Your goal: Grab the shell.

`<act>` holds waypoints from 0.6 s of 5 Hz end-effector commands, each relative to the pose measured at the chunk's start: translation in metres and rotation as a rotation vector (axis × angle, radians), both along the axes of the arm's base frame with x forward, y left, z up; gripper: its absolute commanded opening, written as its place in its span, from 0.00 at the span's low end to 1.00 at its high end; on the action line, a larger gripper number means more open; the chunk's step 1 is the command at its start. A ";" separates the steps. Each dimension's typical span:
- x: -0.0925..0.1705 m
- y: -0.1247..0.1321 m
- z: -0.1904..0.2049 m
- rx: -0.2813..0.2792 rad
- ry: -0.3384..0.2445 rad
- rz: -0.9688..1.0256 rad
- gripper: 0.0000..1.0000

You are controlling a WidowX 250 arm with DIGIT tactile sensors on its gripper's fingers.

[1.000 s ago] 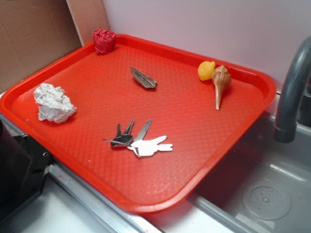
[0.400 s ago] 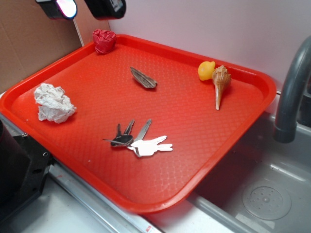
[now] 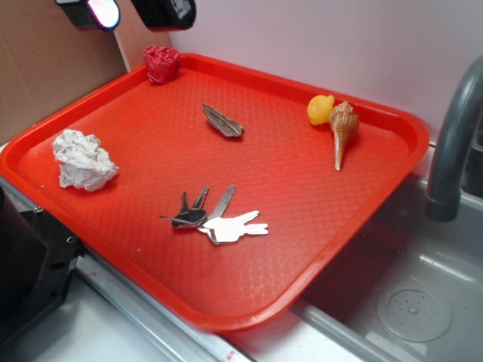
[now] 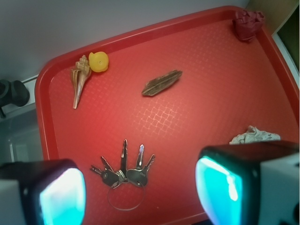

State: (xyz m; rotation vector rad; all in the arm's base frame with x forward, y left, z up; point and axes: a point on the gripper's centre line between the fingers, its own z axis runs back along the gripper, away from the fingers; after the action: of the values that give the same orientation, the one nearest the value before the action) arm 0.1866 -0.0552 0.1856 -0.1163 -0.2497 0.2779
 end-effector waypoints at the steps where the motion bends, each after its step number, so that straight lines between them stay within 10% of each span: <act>1: 0.063 -0.026 -0.044 0.016 -0.028 -0.052 1.00; 3: 0.116 -0.049 -0.086 0.072 -0.060 -0.010 1.00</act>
State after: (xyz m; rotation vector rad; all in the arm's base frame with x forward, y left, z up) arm 0.2919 -0.0993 0.0807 -0.0227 -0.2631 0.2617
